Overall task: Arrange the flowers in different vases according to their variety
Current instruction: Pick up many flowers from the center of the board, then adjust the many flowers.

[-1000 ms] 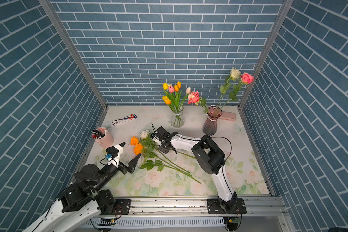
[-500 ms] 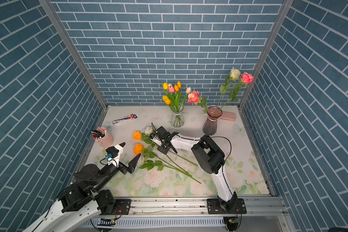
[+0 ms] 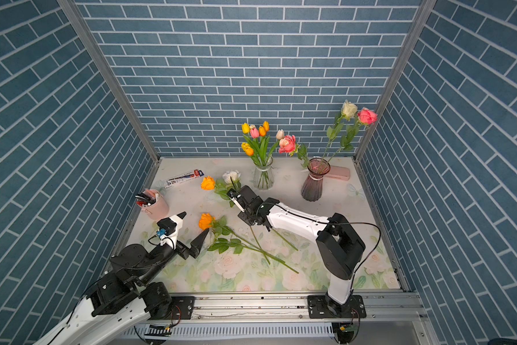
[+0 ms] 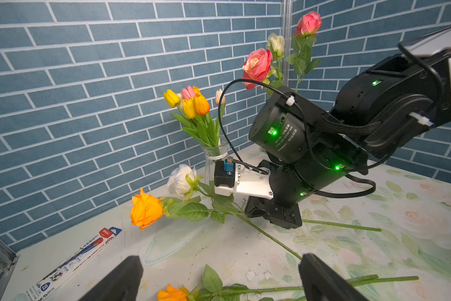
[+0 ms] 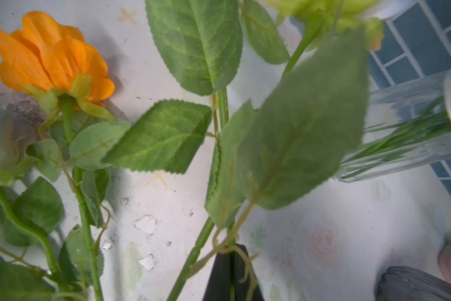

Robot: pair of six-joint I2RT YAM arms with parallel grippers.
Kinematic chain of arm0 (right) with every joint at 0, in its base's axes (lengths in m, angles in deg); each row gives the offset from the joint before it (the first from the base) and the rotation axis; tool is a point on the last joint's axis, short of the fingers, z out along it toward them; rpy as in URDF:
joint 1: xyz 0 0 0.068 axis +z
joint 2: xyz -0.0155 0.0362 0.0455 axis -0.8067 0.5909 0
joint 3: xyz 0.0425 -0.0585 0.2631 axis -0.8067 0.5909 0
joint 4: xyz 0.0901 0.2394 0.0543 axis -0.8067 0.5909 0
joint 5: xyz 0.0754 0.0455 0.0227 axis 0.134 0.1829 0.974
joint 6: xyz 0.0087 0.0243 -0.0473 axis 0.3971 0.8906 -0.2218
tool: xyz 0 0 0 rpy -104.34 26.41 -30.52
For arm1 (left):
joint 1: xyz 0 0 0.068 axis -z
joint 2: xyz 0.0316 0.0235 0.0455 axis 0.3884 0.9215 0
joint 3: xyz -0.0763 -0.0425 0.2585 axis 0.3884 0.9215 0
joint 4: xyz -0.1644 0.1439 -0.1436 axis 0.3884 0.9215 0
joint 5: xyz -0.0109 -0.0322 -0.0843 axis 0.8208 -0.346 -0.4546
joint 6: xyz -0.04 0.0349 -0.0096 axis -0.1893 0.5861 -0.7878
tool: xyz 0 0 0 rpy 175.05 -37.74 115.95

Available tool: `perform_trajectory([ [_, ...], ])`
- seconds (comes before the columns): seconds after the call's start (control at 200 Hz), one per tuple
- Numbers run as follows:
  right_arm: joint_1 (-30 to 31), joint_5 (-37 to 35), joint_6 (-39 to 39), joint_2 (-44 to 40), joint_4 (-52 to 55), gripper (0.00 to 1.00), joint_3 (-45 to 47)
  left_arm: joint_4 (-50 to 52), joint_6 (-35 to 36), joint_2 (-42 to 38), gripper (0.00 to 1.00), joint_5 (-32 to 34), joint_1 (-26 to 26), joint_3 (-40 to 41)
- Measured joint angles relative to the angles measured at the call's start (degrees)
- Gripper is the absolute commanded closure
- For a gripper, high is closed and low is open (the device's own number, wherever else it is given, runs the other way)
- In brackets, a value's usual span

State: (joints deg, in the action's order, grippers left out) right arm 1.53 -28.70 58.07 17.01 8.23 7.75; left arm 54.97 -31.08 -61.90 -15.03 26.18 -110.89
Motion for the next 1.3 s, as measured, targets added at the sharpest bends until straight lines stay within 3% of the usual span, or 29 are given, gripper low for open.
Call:
perform_trajectory([
  [0.35,1.90,-2.93,-0.42,2.27,0.68,1.00,-0.02,-0.09,-1.55,0.15,0.00,0.68,0.00,0.00],
  [0.59,1.70,-2.01,-0.42,3.30,2.03,1.00,-4.79,3.50,-16.11,12.35,0.00,2.14,0.00,-8.13],
  [0.75,1.11,0.48,-0.39,4.11,2.14,1.00,-9.16,4.09,-24.76,19.74,0.00,-4.42,-0.02,-11.43],
  [0.91,0.42,3.45,-0.42,5.27,2.89,1.00,-13.00,3.10,-30.97,21.29,0.00,-8.28,0.02,-6.69],
  [1.155,-0.79,8.52,-0.39,6.58,5.25,1.00,-18.75,-0.13,-38.49,10.62,0.03,-10.32,0.02,1.68],
  [1.3,-0.90,10.93,-0.39,6.78,6.08,1.00,-21.38,-6.01,-41.79,10.01,0.04,-12.15,0.07,8.33],
])
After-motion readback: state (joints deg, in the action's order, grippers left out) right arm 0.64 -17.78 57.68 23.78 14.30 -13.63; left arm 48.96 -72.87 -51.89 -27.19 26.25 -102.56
